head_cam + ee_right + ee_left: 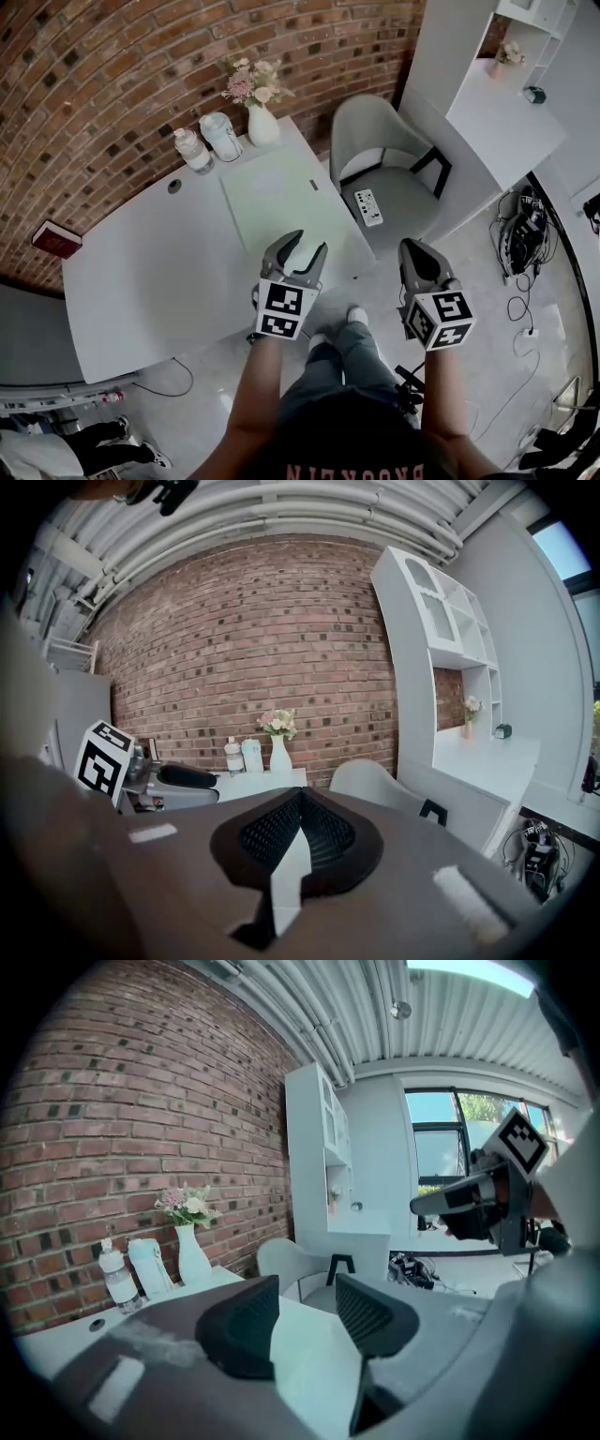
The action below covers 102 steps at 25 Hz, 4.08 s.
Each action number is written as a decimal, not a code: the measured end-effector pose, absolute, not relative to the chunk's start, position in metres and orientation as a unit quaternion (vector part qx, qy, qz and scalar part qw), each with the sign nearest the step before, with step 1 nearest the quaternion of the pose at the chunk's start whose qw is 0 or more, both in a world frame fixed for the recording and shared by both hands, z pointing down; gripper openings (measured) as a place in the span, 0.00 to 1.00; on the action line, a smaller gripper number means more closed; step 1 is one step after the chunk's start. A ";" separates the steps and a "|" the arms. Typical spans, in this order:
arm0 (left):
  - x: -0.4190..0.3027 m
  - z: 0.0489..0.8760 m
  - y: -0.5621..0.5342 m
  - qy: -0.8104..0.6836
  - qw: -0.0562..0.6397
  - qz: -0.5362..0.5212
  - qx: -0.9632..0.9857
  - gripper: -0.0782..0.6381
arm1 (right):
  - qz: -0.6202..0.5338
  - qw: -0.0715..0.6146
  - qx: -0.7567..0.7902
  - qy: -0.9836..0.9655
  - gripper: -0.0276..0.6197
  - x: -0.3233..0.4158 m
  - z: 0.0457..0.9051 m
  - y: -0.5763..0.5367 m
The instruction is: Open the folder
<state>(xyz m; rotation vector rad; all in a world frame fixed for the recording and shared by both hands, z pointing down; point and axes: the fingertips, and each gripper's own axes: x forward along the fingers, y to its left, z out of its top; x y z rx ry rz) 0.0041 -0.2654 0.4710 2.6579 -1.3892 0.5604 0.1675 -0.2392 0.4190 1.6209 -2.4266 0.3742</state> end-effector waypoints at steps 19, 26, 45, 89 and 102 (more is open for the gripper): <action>0.063 0.589 -0.307 -0.376 0.011 0.419 0.826 0.38 | 0.196 0.127 0.529 -0.816 0.04 0.228 0.484 -0.292; 0.060 0.618 -0.313 -0.343 -0.028 0.503 0.793 0.41 | 0.214 0.131 0.508 -0.824 0.04 0.222 0.500 -0.301; 0.060 0.589 -0.308 -0.340 0.059 0.407 0.846 0.15 | 0.223 0.137 0.480 -0.837 0.04 0.202 0.500 -0.308; 0.015 0.529 -0.317 -0.476 0.428 -0.121 0.758 0.14 | 0.194 0.133 0.400 -0.886 0.04 0.151 0.467 -0.331; -0.007 0.486 -0.306 -0.521 0.369 -0.149 0.755 0.14 | 0.199 0.147 0.322 -0.914 0.05 0.099 0.477 -0.341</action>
